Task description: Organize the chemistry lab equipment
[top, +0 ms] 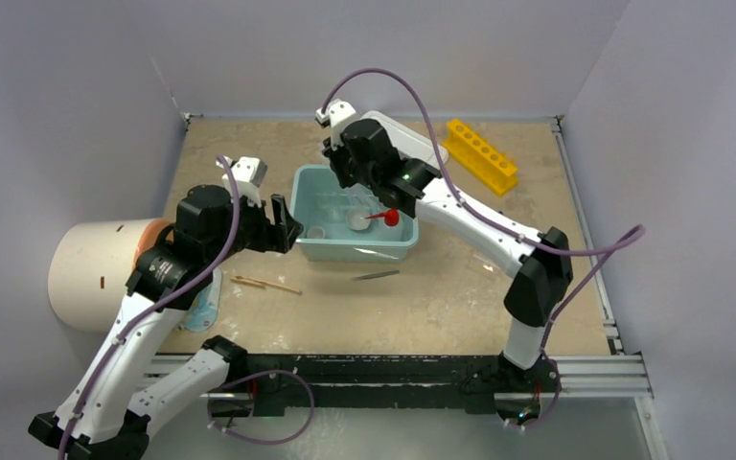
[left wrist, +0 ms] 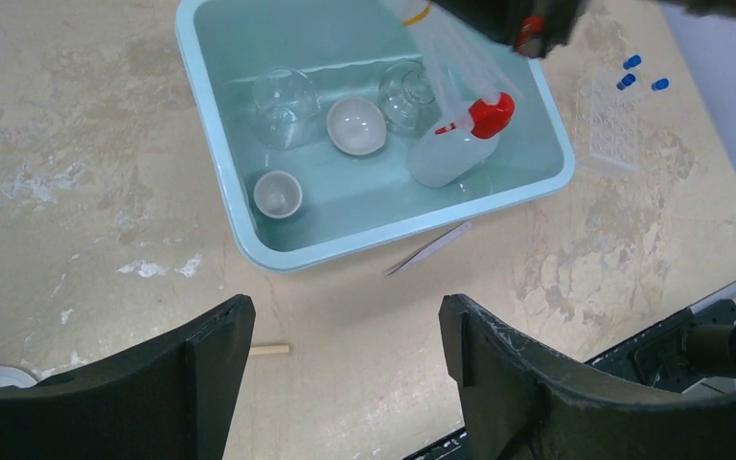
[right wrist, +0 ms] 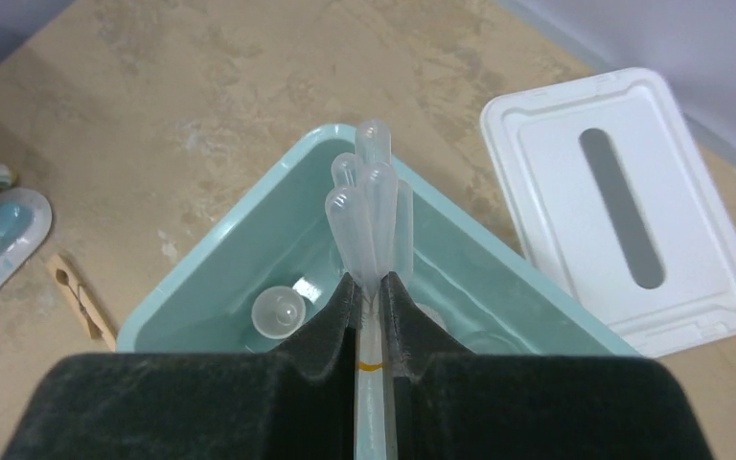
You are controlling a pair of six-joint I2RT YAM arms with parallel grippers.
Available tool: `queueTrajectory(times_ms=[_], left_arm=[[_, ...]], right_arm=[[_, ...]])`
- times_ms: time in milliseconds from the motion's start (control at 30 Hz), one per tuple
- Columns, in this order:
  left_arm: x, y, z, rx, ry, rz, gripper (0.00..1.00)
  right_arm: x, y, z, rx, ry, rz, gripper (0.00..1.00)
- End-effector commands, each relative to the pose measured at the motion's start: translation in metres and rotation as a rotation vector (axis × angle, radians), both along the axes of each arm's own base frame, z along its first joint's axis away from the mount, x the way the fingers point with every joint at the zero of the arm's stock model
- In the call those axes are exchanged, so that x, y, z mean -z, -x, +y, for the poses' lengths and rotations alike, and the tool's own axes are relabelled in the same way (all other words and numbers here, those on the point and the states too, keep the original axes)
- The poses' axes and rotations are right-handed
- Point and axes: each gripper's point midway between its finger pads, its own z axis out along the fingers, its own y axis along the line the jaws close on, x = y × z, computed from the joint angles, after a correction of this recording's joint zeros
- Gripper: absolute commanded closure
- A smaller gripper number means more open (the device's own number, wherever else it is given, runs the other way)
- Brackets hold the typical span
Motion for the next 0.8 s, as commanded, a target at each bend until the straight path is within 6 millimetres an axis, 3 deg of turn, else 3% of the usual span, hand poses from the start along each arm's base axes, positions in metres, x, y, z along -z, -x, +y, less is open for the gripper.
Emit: queueTrajectory(times_ms=[0, 400, 767], left_arm=[[-0.002, -0.001, -0.003, -0.006, 0.024, 0.003, 0.28], [-0.002, -0.003, -0.001, -0.021, 0.018, 0.001, 0.28], [0.002, -0.007, -0.005, -0.013, 0.021, 0.012, 0.28]], right_arm=[[-0.003, -0.005, 0.025, -0.091, -0.040, -0.024, 1.00], [0.073, 0.002, 0.049, -0.151, -0.044, 0.166, 1.00], [0.126, 0.012, 0.032, -0.108, 0.019, 0.242, 1.00]])
